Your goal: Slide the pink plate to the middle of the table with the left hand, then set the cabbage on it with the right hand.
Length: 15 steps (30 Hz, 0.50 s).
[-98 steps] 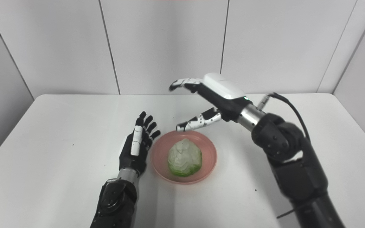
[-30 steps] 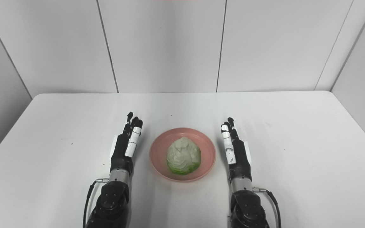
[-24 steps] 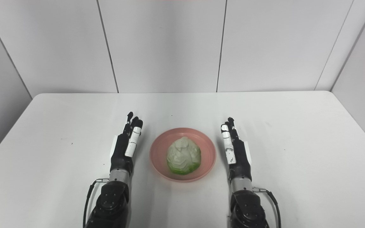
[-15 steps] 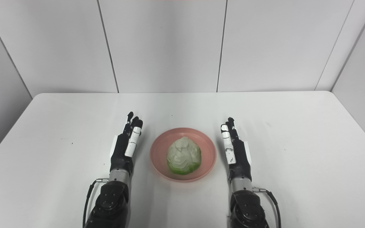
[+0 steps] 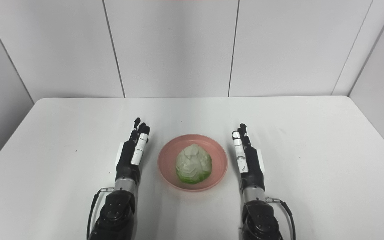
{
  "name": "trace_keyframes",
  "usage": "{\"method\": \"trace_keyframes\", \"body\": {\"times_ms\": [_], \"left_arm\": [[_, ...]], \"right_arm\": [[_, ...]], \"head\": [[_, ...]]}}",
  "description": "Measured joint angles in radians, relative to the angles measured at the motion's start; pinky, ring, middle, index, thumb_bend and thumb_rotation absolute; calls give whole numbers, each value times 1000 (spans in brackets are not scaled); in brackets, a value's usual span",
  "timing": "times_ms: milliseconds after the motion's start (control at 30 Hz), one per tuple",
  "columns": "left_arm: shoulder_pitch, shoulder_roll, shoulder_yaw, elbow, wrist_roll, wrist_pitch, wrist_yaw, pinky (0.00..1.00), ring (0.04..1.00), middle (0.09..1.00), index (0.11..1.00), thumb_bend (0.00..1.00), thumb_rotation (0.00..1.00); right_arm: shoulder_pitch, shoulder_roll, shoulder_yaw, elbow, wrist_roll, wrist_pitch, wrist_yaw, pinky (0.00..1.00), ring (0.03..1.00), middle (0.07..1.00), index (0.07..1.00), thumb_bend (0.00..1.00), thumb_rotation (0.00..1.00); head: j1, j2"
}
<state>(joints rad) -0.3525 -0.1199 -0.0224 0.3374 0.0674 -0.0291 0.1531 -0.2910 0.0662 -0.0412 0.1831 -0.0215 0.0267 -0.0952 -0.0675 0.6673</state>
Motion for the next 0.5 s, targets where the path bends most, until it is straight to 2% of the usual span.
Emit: {"method": "trace_keyframes", "body": {"times_ms": [500], "left_arm": [[0, 1, 0, -2, -1, 6, 0, 1000, 977, 980, 1000, 838, 877]], "right_arm": [[2, -3, 3, -1, 2, 0, 0, 1000, 973, 969, 969, 818, 1000]], "head": [[-2, -3]]}}
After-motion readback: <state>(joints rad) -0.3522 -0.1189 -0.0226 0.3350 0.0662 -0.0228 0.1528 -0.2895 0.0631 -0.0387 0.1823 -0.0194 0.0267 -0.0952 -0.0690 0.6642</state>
